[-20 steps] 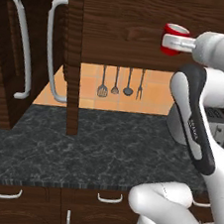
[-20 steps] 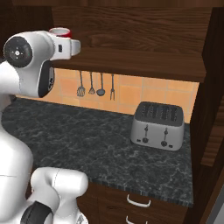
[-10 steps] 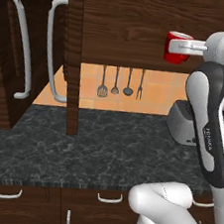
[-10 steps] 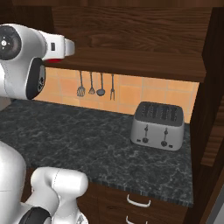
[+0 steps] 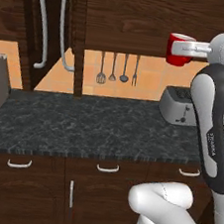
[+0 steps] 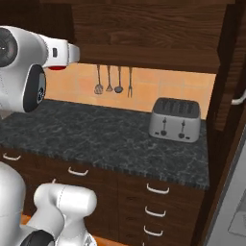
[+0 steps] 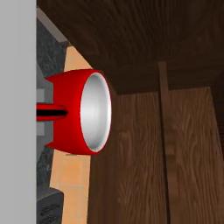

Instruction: Gather all objects into one cabinet and sort the glasses and bowls to opposite sides.

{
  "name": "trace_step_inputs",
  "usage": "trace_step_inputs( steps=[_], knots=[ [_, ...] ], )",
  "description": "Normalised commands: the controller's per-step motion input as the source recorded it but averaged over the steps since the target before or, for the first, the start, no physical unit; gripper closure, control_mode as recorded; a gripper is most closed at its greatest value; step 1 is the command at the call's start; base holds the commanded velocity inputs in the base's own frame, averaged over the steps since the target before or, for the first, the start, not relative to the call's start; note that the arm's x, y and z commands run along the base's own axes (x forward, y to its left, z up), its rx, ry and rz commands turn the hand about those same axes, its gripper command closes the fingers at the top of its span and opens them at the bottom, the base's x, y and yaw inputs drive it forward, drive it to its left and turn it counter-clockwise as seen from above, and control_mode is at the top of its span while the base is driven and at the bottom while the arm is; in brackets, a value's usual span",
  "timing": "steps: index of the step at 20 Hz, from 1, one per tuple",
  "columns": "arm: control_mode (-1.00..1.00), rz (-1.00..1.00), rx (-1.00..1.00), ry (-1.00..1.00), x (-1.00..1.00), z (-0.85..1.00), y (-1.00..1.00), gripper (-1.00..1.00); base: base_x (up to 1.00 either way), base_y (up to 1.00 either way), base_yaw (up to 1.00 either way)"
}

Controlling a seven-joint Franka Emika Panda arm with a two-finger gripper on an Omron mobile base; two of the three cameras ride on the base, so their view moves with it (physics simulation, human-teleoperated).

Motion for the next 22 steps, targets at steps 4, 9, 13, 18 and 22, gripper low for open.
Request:
trace_step_inputs(
  steps=[4, 9, 13, 18, 22],
  knots=[
    [1.0, 0.0, 0.0, 0.0, 0.0, 0.0, 0.0, 1.0, -1.0, 0.0, -0.04],
    [1.0, 0.0, 0.0, 0.0, 0.0, 0.0, 0.0, 1.0, -0.67, 0.1, -0.01],
    [1.0, 0.0, 0.0, 0.0, 0.0, 0.0, 0.0, 1.0, -0.55, 0.42, -0.04],
    [1.0, 0.0, 0.0, 0.0, 0.0, 0.0, 0.0, 1.0, -0.06, 0.92, -0.06],
    [1.0, 0.0, 0.0, 0.0, 0.0, 0.0, 0.0, 1.0, -0.29, 0.83, -0.07]
  ],
)
